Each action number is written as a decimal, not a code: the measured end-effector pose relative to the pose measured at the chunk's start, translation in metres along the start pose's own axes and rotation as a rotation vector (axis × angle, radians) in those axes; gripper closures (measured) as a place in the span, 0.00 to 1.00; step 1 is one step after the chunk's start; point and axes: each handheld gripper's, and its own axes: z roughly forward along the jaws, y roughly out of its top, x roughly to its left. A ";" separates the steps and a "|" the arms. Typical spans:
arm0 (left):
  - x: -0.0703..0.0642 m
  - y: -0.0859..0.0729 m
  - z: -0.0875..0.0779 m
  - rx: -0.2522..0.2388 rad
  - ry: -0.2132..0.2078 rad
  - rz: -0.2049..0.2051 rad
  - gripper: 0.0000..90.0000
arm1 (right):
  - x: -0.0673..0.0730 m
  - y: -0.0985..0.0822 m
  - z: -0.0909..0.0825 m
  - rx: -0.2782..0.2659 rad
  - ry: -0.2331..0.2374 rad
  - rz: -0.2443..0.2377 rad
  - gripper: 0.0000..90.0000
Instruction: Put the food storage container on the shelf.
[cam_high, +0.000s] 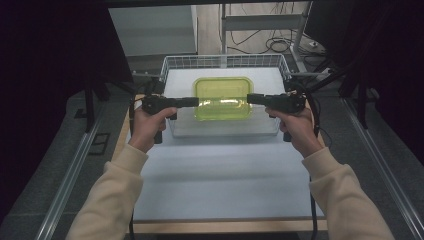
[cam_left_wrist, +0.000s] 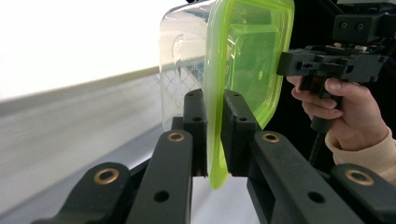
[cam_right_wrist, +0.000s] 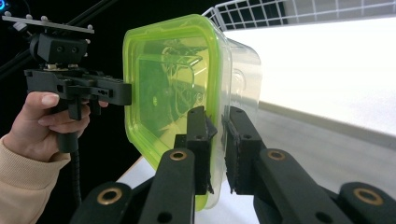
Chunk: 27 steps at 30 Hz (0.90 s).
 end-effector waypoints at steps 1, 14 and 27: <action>0.000 0.000 0.000 0.000 0.000 0.000 0.91 | -0.001 0.002 0.000 0.001 -0.002 0.006 0.90; 0.012 0.030 0.011 0.011 0.011 0.003 0.91 | -0.014 0.023 0.007 -0.017 -0.032 0.020 0.90; 0.029 0.049 0.025 0.031 0.041 -0.033 0.91 | -0.031 0.039 0.020 -0.019 -0.061 0.055 0.89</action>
